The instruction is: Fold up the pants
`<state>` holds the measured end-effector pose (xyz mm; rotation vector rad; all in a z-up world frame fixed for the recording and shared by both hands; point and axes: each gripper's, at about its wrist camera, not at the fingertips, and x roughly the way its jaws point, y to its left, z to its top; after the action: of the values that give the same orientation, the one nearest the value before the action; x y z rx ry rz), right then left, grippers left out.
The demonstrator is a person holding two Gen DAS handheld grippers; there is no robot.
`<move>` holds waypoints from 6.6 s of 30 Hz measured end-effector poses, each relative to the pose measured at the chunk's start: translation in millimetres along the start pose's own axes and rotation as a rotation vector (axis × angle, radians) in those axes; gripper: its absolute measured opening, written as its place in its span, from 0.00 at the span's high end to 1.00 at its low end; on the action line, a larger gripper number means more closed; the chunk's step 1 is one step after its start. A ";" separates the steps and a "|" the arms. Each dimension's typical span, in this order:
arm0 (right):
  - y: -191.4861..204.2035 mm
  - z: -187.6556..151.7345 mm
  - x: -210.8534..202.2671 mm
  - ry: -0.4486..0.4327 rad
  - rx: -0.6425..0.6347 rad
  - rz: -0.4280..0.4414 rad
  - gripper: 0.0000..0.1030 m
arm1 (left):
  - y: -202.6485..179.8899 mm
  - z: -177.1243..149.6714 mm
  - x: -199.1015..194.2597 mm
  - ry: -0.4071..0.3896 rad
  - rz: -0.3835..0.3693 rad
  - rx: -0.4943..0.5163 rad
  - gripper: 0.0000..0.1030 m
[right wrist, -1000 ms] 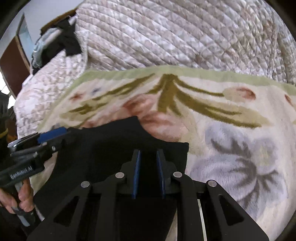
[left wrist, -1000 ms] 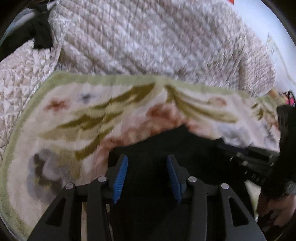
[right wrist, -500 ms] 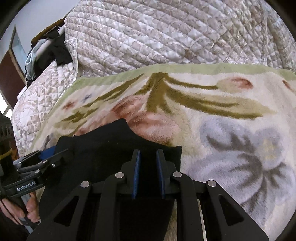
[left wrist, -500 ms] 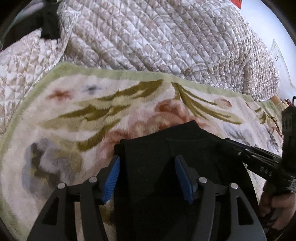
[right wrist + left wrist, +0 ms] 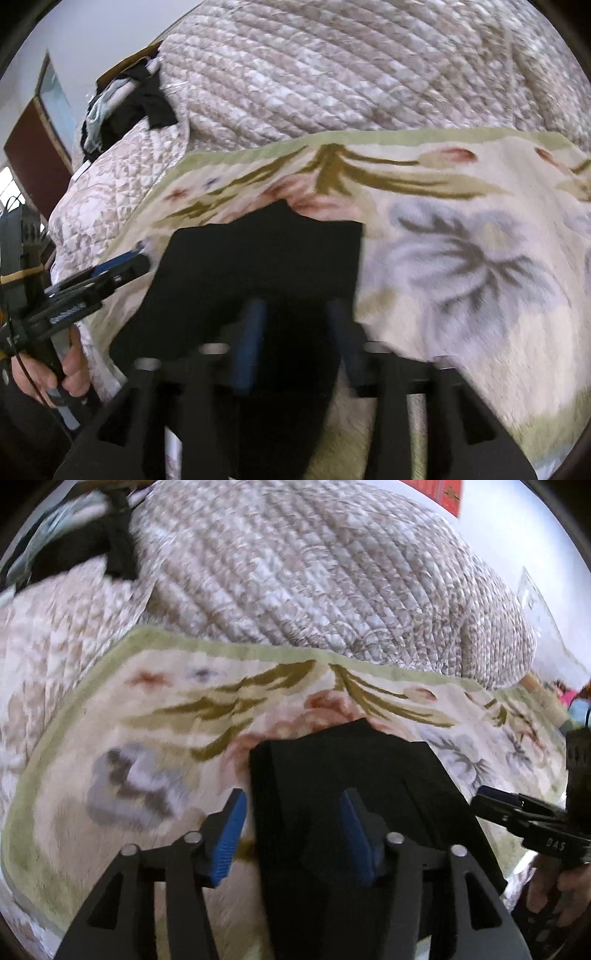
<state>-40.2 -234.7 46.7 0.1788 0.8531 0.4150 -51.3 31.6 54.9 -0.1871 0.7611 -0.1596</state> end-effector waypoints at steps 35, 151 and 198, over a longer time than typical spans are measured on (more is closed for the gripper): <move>-8.4 -8.4 30.4 0.041 0.158 0.150 0.84 | 6.7 -14.2 20.9 0.078 -0.137 -0.157 0.74; 44.0 -0.3 77.6 0.045 -0.210 -0.062 0.51 | 4.4 -8.2 53.1 0.102 0.213 0.058 0.37; 47.7 -0.5 77.6 0.032 -0.222 -0.083 0.50 | 0.5 -8.6 54.9 0.123 0.198 0.062 0.27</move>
<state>-8.8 -158.7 7.7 -0.0681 0.8369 0.4325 -18.0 19.6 12.0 -0.0429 0.8907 -0.0063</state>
